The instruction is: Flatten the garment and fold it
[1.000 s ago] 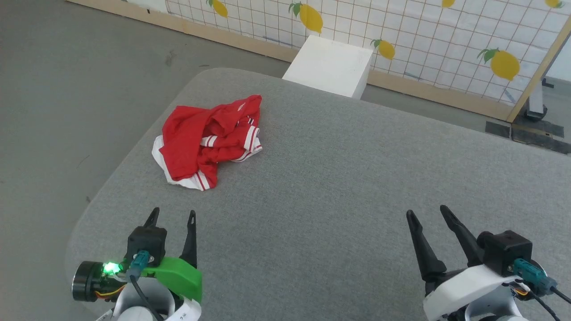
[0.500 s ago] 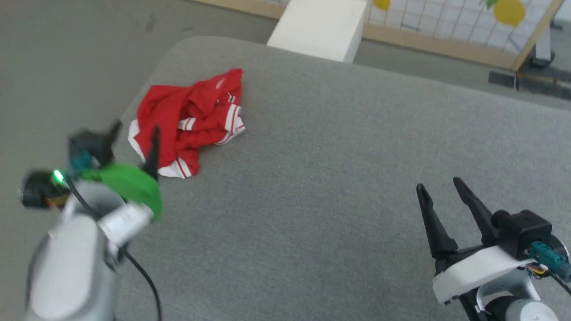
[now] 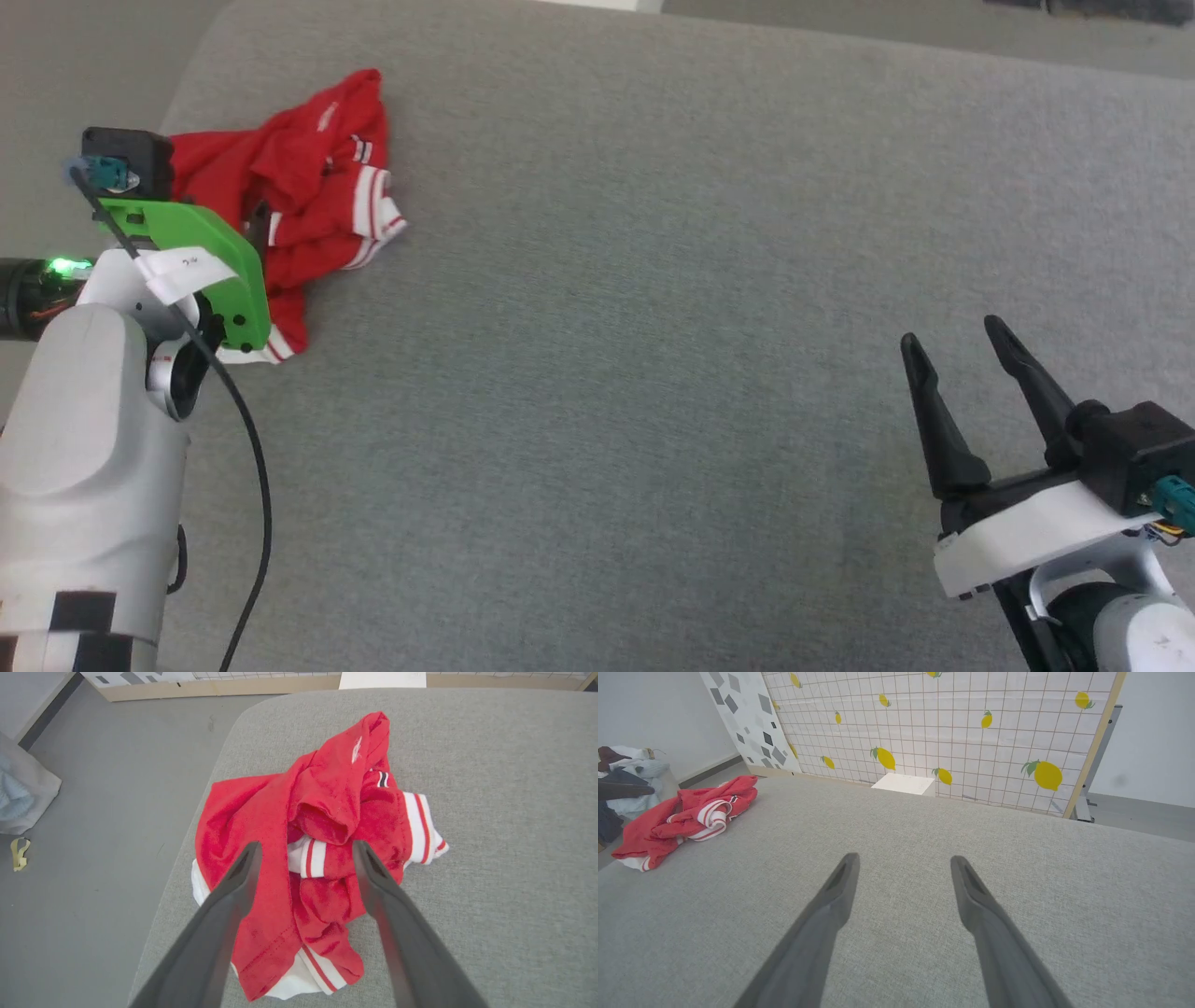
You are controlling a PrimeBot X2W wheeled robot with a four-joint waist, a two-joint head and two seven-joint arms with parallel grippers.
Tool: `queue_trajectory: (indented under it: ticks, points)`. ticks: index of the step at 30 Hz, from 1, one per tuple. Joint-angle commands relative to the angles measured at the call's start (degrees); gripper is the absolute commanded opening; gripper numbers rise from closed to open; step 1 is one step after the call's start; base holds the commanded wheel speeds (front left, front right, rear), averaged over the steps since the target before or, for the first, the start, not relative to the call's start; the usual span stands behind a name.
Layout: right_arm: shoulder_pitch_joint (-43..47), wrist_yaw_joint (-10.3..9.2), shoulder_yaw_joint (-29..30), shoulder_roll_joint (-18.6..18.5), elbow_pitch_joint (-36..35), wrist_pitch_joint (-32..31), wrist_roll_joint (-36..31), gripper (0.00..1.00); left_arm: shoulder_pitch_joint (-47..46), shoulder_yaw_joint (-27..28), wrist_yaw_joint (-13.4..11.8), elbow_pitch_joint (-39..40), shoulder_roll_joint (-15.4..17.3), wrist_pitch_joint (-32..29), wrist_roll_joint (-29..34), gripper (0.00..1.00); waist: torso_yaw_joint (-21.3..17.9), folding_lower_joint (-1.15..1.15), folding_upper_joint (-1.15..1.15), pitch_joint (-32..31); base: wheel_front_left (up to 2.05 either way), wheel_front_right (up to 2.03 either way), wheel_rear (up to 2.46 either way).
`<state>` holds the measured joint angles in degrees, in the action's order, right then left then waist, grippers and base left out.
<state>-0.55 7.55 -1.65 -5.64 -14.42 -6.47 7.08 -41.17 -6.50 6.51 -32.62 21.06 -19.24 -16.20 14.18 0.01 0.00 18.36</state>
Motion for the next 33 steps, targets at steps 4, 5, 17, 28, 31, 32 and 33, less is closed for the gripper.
queue_trajectory:
  ticks: [4, 5, 17, 28, 31, 32, 33]
  points:
    - [-1.1, -0.06, 0.5, -0.8, -1.4, -0.1, -0.4, 1.00, -3.7, -0.7, -0.3, -6.2, -0.5, 0.9, 0.6, 1.00, -3.1, -0.01, 0.00, 4.0, 0.00, 0.00, 0.00]
    - [-1.1, -0.06, 0.6, -1.0, -1.7, -0.2, -0.4, 1.00, -4.4, -0.9, -0.4, -7.8, -0.5, 0.9, 0.6, 1.00, -3.2, -0.01, 0.00, 4.4, 0.00, 0.00, 0.00]
    - [-0.9, -0.06, 1.6, -1.7, -4.3, -0.9, -0.6, 1.00, -9.3, -3.2, 0.2, -19.4, -1.7, 2.7, 0.2, 0.71, -3.3, -0.01, 0.00, 7.4, 0.00, 0.00, 0.00]
    - [-0.4, -0.06, 1.3, -1.5, -2.0, -0.9, -0.2, 1.00, -9.9, -4.9, 0.7, -22.2, -1.6, 11.4, -0.5, 0.00, -2.7, -0.01, 0.00, 2.2, 0.00, 0.00, 0.00]
    - [0.0, -0.06, 1.1, -1.2, -0.9, -0.7, 0.2, 1.00, -9.5, -4.6, 0.7, -22.3, -1.4, 14.7, -0.9, 0.00, -2.7, -0.01, 0.00, -0.9, 0.00, 0.00, 0.00]
    - [0.3, -0.06, 1.2, -1.1, -0.4, -0.6, 0.3, 1.00, -9.3, -4.5, 0.6, -22.0, -1.4, 16.0, -1.0, 0.00, -2.6, -0.01, 0.00, -2.3, 0.00, 0.00, 0.00]
    - [0.5, -0.06, 1.2, -1.0, 0.0, -0.6, 0.4, 1.00, -9.2, -4.6, 0.6, -21.7, -1.3, 17.1, -0.9, 0.00, -2.6, -0.01, 0.00, -3.3, 0.00, 0.00, 0.00]
